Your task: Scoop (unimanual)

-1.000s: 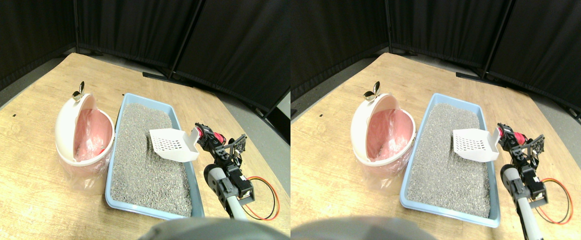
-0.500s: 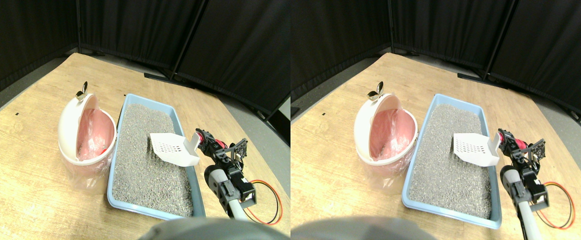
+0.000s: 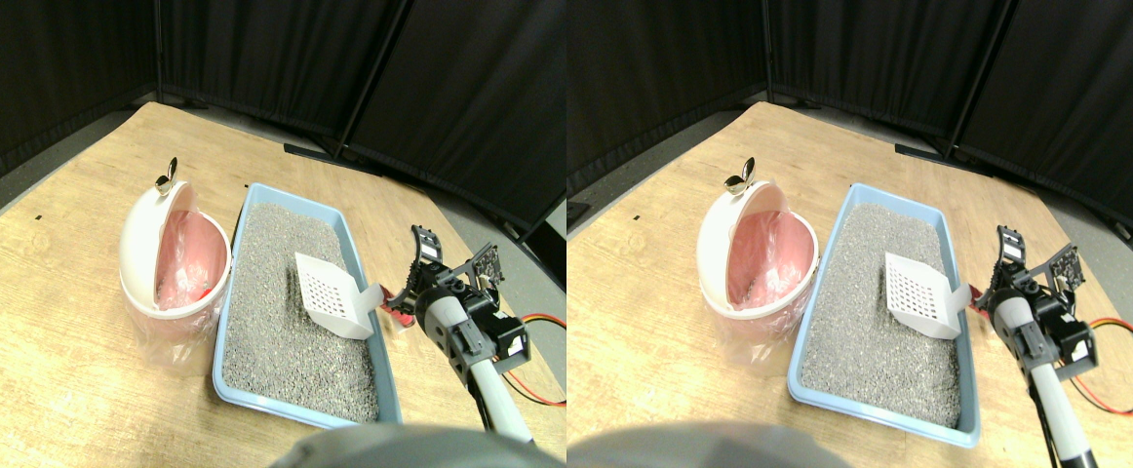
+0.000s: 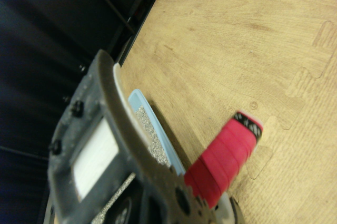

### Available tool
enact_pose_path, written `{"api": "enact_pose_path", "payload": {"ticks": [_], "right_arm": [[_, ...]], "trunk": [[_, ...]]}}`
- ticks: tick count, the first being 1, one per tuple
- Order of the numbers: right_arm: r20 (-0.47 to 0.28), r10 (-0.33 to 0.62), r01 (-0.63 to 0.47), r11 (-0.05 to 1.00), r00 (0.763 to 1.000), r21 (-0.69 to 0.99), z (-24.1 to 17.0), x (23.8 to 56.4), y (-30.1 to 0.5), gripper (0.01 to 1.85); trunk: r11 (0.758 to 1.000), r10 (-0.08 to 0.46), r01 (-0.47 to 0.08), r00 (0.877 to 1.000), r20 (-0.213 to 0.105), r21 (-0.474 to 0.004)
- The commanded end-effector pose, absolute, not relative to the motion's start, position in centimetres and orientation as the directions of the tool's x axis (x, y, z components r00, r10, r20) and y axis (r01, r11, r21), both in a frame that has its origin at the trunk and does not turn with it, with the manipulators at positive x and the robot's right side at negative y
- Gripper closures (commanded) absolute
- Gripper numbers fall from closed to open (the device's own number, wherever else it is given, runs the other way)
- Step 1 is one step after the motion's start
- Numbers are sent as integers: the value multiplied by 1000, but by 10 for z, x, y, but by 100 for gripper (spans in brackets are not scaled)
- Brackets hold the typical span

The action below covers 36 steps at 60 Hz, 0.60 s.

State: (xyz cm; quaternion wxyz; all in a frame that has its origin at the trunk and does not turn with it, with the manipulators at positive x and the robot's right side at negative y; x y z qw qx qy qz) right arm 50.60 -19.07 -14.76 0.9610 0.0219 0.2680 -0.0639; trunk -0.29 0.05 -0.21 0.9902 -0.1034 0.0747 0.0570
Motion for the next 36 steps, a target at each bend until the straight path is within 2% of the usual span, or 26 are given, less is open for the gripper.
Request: {"api": "enact_pose_path", "payload": {"ticks": [1,2,4,15,19,23,27,31,33,35,36], "right_arm": [[-515,-80,108,994,853,24,-141,512,-189,70],[-515,-80,108,994,853,24,-141,512,-189,70],[-549,-80,117,993,832,33,-139,513,-191,67],[-554,-80,114,993,828,27,-133,514,-196,74],[-539,-53,88,995,841,39,-128,512,-199,78],[-512,-31,55,998,858,33,-124,510,-200,89],[-500,-14,40,998,866,43,-123,509,-201,97],[-463,-3,42,996,886,73,-119,506,-201,138],[-421,50,-13,996,906,90,-120,505,-203,178],[-411,61,-22,995,909,99,-121,505,-203,180],[-381,59,-33,997,923,75,-121,503,-203,180]], "trunk": [[969,118,-154,976,-182,-195],[969,118,-154,976,-182,-195],[969,118,-154,976,-182,-195],[971,113,-148,976,-185,-189],[972,109,-143,977,-185,-185],[973,106,-141,977,-187,-183],[974,103,-137,977,-189,-180],[975,98,-133,977,-190,-178],[975,97,-131,977,-190,-177],[976,96,-130,977,-189,-176],[976,95,-129,977,-189,-175]]}}
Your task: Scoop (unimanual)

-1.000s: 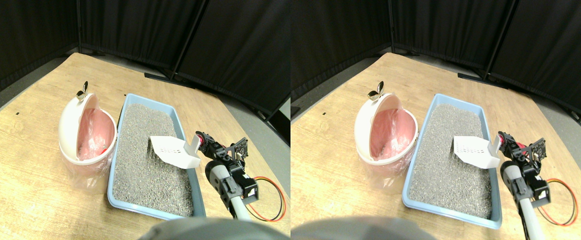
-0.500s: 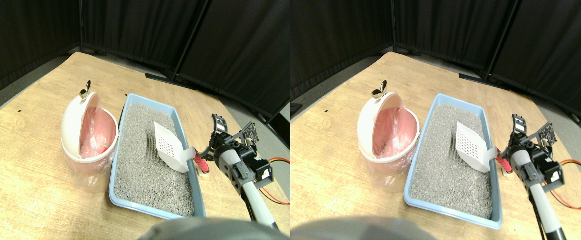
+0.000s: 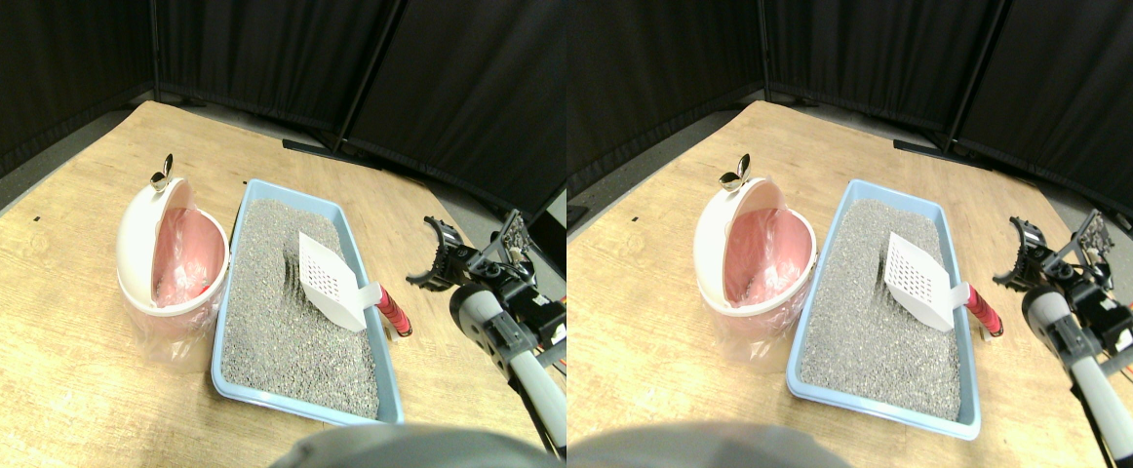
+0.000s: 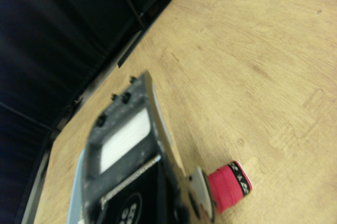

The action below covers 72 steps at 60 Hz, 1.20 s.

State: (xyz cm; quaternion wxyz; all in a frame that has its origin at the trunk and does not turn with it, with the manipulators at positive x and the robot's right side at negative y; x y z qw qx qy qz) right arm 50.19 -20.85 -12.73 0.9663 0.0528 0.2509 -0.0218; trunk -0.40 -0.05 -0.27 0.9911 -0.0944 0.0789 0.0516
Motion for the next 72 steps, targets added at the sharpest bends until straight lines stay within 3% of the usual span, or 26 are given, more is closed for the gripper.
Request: {"api": "enact_pose_path", "payload": {"ticks": [1,3,9,12,17,21,24,33,35,39,66,72], "right_arm": [[-381,59,-33,997,923,75,-121,503,-203,180],[-342,101,-79,994,934,78,-123,503,-205,180],[-334,104,-80,993,937,85,-124,501,-208,180],[-320,47,-23,997,946,79,-123,497,-210,180],[-295,52,-26,995,954,92,-121,492,-213,180],[-231,100,-77,991,968,108,-120,487,-217,180],[-202,81,-63,993,976,95,-121,481,-219,180],[-199,75,-57,994,977,96,-122,473,-222,180],[-142,110,-93,988,984,120,-124,469,-223,180],[-117,127,-115,988,985,101,-126,464,-224,180],[-152,52,-38,995,987,95,-145,434,-217,180],[-141,72,-61,995,987,82,-149,432,-217,180]], "trunk": [[976,95,-128,977,-190,-175],[977,91,-125,977,-190,-172],[978,88,-121,978,-189,-168],[979,85,-117,978,-189,-164],[981,80,-111,979,-189,-158],[983,75,-105,979,-189,-153],[984,68,-98,979,-191,-148],[987,52,-79,980,-193,-137],[988,47,-73,980,-192,-134],[989,41,-67,981,-191,-129],[992,22,-45,981,-191,-116],[992,22,-45,981,-191,-116]]}}
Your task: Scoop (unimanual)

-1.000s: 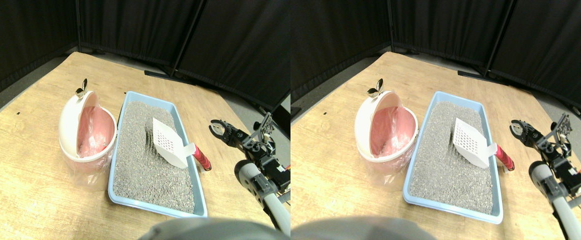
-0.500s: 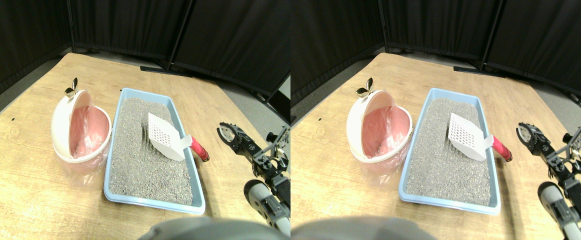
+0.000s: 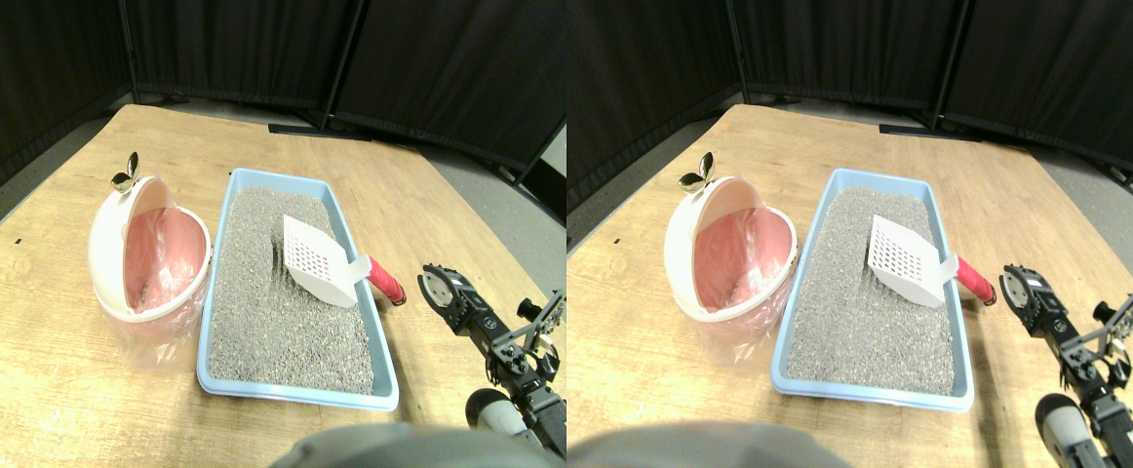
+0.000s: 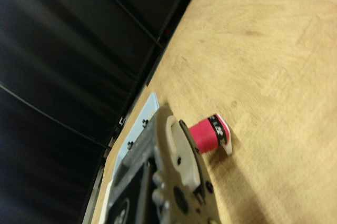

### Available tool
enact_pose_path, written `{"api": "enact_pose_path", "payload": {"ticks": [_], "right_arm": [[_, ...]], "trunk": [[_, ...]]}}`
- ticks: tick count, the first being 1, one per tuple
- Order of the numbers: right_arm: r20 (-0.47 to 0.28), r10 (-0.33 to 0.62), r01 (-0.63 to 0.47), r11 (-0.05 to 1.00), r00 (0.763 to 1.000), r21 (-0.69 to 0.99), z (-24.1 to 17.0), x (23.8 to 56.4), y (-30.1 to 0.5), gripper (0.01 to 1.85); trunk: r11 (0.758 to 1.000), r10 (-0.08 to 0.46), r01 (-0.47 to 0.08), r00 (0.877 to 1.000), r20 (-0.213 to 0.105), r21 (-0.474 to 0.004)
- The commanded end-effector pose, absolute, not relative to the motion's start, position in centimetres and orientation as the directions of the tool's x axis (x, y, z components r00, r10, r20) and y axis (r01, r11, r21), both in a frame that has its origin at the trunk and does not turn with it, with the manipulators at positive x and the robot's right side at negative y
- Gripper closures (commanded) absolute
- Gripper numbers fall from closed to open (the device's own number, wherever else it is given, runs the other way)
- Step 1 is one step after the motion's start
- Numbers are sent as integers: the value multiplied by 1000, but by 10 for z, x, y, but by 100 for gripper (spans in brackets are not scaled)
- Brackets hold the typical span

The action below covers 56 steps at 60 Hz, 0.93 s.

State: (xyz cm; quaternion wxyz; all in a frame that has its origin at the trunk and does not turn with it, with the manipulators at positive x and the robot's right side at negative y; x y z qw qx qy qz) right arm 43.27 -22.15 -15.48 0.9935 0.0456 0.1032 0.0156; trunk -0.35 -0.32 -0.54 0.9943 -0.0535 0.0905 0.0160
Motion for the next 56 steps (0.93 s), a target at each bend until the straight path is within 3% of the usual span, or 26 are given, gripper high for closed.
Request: {"api": "enact_pose_path", "payload": {"ticks": [1,16,56], "right_arm": [[-135,76,-67,995,988,74,-149,432,-217,180],[-80,74,-71,997,994,37,-159,428,-221,180],[-78,59,-56,998,995,38,-153,439,-220,180]], "trunk": [[992,22,-45,981,-191,-116],[993,11,-33,981,-192,-111],[993,12,-34,982,-186,-114]]}}
